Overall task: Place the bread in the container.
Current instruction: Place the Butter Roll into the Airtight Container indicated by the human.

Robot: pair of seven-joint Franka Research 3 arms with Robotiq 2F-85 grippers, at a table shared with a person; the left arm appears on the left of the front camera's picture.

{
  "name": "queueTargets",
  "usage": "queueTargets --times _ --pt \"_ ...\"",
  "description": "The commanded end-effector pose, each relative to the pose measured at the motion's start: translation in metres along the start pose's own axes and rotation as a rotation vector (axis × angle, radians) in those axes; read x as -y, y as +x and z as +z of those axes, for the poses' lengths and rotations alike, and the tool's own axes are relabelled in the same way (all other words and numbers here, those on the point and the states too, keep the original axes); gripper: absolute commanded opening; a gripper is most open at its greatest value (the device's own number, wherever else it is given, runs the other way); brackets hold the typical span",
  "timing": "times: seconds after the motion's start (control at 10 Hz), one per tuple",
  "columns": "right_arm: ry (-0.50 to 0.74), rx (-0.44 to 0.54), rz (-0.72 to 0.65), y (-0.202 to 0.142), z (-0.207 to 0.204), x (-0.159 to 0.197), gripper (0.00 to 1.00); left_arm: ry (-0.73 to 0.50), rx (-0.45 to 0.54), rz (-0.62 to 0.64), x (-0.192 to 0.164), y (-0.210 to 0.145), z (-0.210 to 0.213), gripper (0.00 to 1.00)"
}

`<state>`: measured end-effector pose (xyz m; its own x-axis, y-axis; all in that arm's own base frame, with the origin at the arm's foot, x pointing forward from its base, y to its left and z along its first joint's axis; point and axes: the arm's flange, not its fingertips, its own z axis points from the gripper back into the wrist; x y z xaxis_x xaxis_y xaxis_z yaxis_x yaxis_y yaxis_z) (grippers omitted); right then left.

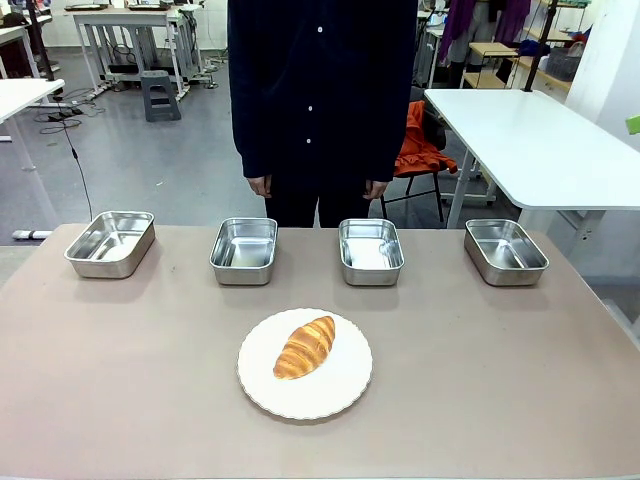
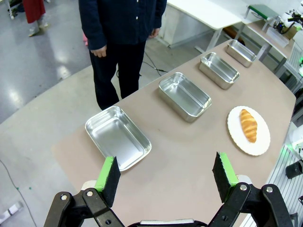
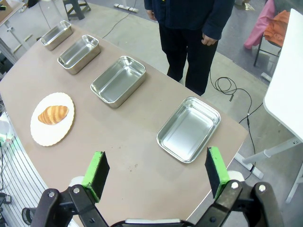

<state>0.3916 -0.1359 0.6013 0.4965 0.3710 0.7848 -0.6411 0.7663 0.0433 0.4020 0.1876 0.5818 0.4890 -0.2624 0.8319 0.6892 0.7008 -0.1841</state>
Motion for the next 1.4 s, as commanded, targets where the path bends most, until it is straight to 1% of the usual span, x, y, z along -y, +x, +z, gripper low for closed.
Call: queueTargets --times 0.0,1.3 --pt "0.013 0.020 0.002 0.0004 -0.0004 0.0003 1.00 -0.007 0.008 -0.008 0.0013 0.0002 0.0028 1.00" --pt "0.013 0.020 0.002 0.0004 -0.0004 0.0003 1.00 -0.007 0.008 -0.008 0.0013 0.0002 0.0028 1.00"
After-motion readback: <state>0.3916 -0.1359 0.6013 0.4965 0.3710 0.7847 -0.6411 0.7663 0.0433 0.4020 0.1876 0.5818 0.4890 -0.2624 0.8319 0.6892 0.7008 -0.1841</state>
